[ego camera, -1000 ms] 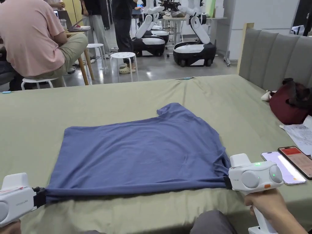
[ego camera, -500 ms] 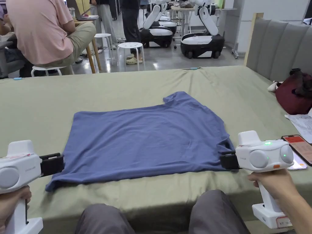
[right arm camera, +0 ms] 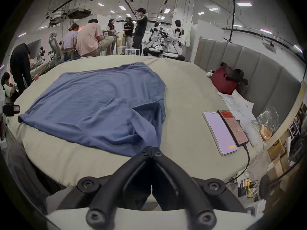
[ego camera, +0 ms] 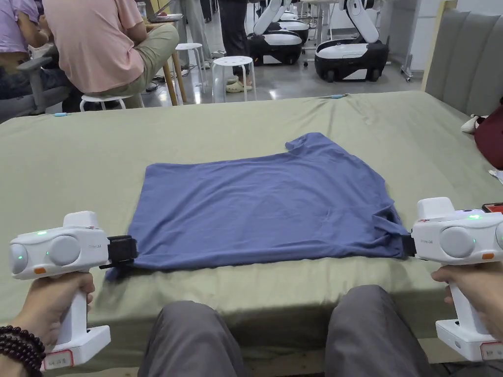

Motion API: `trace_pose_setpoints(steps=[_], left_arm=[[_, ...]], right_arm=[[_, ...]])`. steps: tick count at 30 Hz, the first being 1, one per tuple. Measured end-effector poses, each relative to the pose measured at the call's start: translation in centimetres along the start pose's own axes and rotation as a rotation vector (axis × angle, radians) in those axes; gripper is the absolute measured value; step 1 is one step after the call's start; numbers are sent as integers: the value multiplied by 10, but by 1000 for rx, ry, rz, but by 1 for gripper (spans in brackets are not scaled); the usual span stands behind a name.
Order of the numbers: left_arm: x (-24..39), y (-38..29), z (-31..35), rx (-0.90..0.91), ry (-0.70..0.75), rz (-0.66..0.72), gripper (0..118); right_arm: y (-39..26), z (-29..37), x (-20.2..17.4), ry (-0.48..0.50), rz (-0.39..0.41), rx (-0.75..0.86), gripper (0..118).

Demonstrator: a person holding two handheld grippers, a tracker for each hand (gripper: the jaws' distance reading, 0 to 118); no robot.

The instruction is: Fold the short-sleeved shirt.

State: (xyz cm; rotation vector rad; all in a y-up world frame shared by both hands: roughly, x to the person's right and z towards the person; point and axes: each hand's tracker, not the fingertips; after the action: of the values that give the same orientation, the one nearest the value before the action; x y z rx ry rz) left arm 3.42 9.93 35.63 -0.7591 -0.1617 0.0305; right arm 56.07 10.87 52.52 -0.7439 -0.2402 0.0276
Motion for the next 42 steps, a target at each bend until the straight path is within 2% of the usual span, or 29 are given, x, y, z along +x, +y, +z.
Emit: trace_pose_setpoints(steps=[3,7,8,9,10,11,13,15,17,18,20,21,22,24,26,27,30,31,32,33,36,42], left_arm=[[-1,-8,-12,2,-3,1,81],[3,-20,-28,-79,47,-48,75],[4,-23,-28,-55,41,-46,68],[7,-22,-23,-36,47,-48,51],[7,-20,-20,-30,41,-50,16],[8,-17,-17,-12,15,-52,4],[10,-12,-9,16,-58,-50,4],[16,-8,-7,12,-4,-126,4],[15,-3,-6,15,-15,-125,4],[14,-2,-5,15,-18,-121,4],[11,0,-4,12,-27,-90,4],[11,1,-4,10,-29,-80,4],[10,2,-4,8,-31,-75,4],[10,1,-3,10,-31,-80,4],[11,0,-4,7,-28,-95,4],[11,-1,-5,5,-26,-100,4],[11,-3,-5,2,-29,-93,4],[10,-4,-5,0,-32,-94,4],[10,-4,-6,-3,-33,-99,4],[11,-5,-6,-4,-32,-104,4],[11,-4,-6,-4,-32,-108,4],[10,3,-2,17,-41,-102,4]], right_arm=[[-2,1,-3,1,2,-7,0],[-3,-1,-5,5,13,-21,0],[-3,-1,-6,6,15,-24,0],[-3,-1,-6,8,16,-26,0],[-3,-2,-7,9,16,-29,0],[-2,-2,-8,9,17,-32,0],[0,-4,-9,9,23,-37,0],[5,-9,-8,6,24,-40,0],[10,-13,-5,10,18,-37,1],[13,-17,-3,23,17,-34,11],[18,-26,-1,50,14,-50,89],[19,-31,-1,45,11,-65,117],[19,-33,-1,44,9,-63,117],[21,-39,1,54,0,-58,103],[20,-48,1,44,-3,-118,95],[18,-50,2,37,10,-138,86],[9,-54,2,37,28,-136,44],[7,-52,7,63,20,-143,30],[5,-52,8,114,-13,-143,24],[5,-51,8,130,-32,-134,19],[6,-48,5,109,19,-127,9],[20,-46,8,94,23,-80,7]])
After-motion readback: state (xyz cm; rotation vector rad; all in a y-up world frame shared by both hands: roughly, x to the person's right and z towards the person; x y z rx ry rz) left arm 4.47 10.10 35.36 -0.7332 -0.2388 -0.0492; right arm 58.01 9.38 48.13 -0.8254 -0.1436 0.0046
